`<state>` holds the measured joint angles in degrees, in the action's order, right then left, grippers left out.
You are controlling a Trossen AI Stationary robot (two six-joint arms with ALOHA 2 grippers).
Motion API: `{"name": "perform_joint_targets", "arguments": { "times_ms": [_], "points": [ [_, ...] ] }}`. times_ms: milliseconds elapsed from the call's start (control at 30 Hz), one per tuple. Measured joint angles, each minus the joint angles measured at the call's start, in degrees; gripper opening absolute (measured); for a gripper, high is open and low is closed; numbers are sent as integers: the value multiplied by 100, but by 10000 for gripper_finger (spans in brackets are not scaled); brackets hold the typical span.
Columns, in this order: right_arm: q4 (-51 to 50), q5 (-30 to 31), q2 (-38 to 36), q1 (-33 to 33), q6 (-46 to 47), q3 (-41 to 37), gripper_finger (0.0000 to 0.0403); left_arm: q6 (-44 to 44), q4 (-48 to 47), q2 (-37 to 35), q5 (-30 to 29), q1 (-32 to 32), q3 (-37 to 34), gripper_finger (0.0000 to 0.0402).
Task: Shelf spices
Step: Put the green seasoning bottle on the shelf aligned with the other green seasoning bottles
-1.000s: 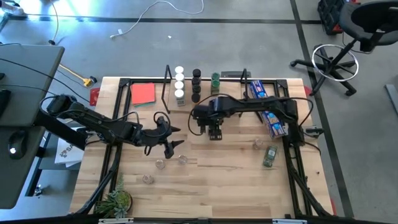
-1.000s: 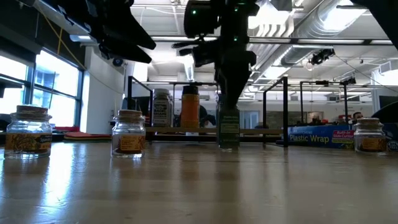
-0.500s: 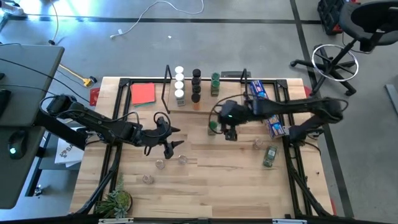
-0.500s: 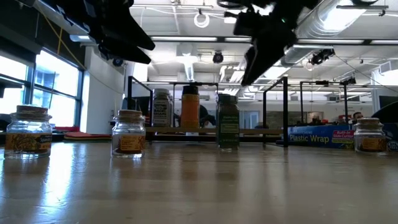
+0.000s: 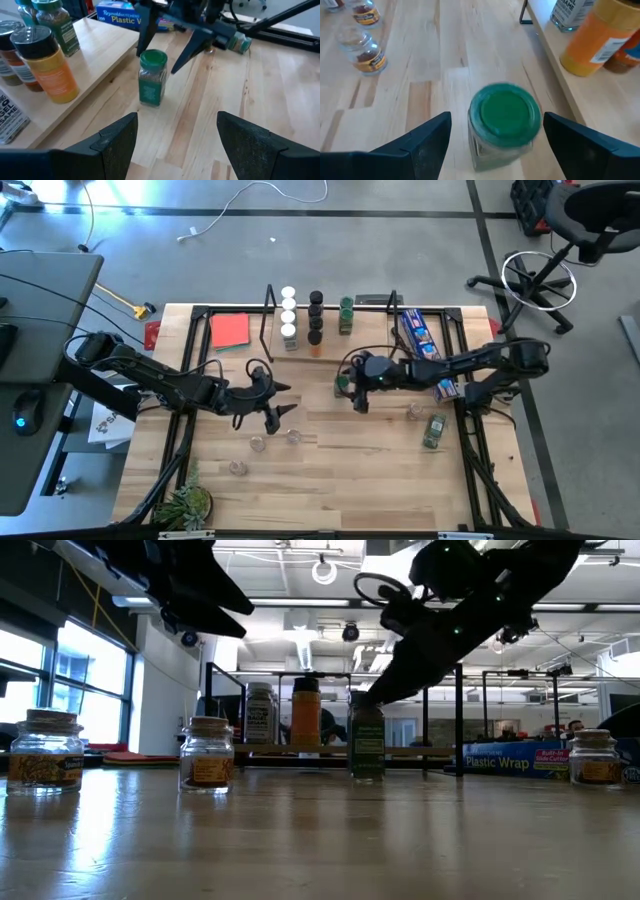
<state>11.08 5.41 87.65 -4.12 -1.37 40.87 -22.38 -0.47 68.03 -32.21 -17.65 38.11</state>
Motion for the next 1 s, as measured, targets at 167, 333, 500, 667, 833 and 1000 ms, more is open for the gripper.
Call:
{"name": "perform_joint_targets", "arguments": {
  "times_ms": [167,333,500,667,833,1000],
  "points": [
    [-15,0,291,0,120,242,312,0,50,0,-2,0,0,268],
    [-201,2,301,0,140,392,295,-1,57,0,0,0,0,268],
    [-646,17,301,-2,138,594,234,-1,56,0,-1,0,0,268],
    [-874,37,303,-2,109,856,193,-1,53,0,0,0,0,268],
    [-1348,43,274,-300,-526,1541,193,1,50,0,0,0,0,268],
    [-1967,-45,259,-1047,-1265,2095,193,-1,39,0,2,0,0,268]
  ]
}}
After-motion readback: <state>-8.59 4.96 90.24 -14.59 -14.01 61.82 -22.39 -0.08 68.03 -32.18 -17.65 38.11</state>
